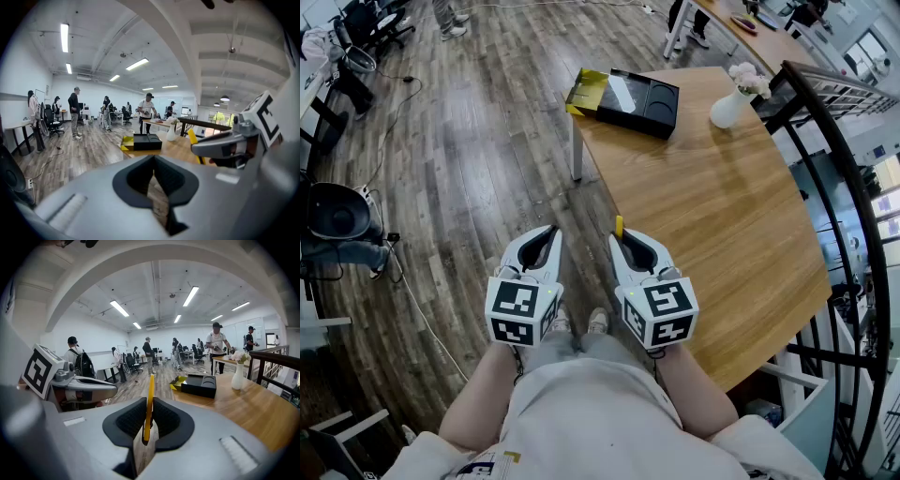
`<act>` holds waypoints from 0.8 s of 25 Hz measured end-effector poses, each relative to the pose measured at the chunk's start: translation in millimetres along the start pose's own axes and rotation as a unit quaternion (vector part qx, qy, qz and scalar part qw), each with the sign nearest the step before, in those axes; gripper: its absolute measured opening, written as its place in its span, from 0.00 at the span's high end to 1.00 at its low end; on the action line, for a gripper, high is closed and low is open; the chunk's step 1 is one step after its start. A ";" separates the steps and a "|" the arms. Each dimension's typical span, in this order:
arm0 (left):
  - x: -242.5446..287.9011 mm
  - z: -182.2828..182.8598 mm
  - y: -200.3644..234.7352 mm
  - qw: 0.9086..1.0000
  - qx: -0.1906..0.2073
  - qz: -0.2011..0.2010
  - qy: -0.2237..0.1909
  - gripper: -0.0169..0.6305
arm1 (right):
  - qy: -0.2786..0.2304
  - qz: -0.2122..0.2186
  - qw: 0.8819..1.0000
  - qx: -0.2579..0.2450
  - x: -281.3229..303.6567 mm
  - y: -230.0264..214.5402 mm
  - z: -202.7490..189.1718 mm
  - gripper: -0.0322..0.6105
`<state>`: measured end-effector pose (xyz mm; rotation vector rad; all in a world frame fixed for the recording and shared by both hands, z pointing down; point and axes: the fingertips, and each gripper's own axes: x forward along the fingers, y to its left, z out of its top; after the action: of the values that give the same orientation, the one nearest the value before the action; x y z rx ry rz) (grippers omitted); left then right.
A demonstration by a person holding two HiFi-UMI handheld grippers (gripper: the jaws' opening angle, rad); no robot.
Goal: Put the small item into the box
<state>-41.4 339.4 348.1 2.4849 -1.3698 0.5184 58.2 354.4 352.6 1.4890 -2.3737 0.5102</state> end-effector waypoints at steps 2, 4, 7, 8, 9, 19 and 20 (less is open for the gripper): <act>-1.0 5.3 0.4 1.000 -0.001 0.004 -0.010 0.97 | -0.001 0.001 1.000 -0.002 -2.0 -3.9 1.6 0.88; -1.8 10.6 0.4 1.000 0.001 0.007 -0.025 0.97 | -0.004 0.002 1.000 -0.003 -3.3 -7.6 2.5 0.88; -4.0 18.2 -2.7 0.999 0.014 0.014 -0.048 0.97 | -0.013 0.004 1.000 -0.002 -6.5 -12.2 4.6 0.88; -4.7 20.0 -4.4 0.998 0.018 0.017 -0.052 0.97 | -0.016 0.004 1.000 -0.002 -7.7 -13.8 5.9 0.88; -5.0 21.5 -5.9 0.998 0.021 0.018 -0.055 0.97 | -0.018 0.005 1.000 -0.004 -8.5 -15.5 7.2 0.88; -3.9 26.8 -16.5 0.996 0.022 0.041 -0.072 0.97 | -0.033 0.025 0.999 -0.016 -13.8 -26.8 13.4 0.88; -4.8 28.9 -18.0 0.996 0.023 0.045 -0.077 0.97 | -0.037 0.027 0.999 -0.018 -15.7 -28.2 15.1 0.88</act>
<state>-23.1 341.2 319.1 2.5561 -1.5485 0.3882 89.5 348.9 336.5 1.4566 -2.4715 0.4297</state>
